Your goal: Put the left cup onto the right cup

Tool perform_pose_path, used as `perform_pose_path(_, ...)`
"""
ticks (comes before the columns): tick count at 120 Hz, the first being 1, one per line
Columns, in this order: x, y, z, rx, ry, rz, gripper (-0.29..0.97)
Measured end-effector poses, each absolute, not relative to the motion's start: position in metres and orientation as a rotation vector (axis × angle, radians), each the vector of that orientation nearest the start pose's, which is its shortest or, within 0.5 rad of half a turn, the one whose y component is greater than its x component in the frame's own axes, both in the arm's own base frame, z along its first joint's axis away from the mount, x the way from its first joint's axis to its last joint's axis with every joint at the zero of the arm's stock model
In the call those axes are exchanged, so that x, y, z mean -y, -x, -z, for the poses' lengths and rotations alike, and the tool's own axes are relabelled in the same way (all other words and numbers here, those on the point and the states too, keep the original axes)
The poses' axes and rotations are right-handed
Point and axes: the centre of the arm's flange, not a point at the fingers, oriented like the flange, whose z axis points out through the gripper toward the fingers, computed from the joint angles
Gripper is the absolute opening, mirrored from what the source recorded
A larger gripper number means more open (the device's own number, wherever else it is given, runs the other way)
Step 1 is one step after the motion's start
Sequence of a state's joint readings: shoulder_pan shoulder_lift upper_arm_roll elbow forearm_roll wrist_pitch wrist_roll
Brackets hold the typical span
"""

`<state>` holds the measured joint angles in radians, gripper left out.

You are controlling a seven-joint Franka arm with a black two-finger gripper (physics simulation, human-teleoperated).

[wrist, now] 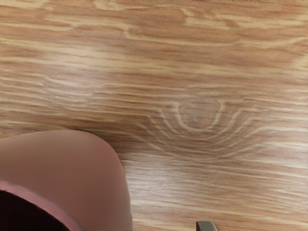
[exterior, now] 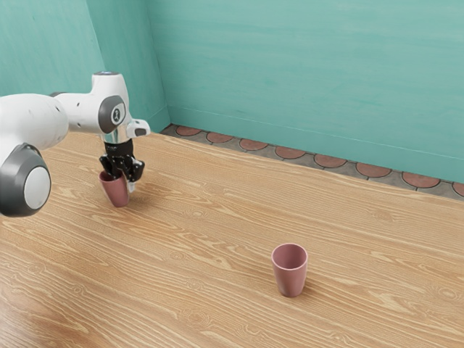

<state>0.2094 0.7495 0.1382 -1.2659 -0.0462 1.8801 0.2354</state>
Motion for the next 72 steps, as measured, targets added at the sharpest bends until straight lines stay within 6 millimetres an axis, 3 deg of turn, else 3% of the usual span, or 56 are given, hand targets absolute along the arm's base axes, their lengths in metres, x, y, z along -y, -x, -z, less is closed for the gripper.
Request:
perform_pose_path(29,-0.224,-0.696,-0.305,0.152,3.113,-0.211,-0.06)
perform_pose_path(45,-0.219,-0.699,-0.318,0.130,3.098,-0.193,-0.08)
perform_pose_path(72,-0.170,-0.711,-0.365,0.018,3.088,-0.106,-0.08)
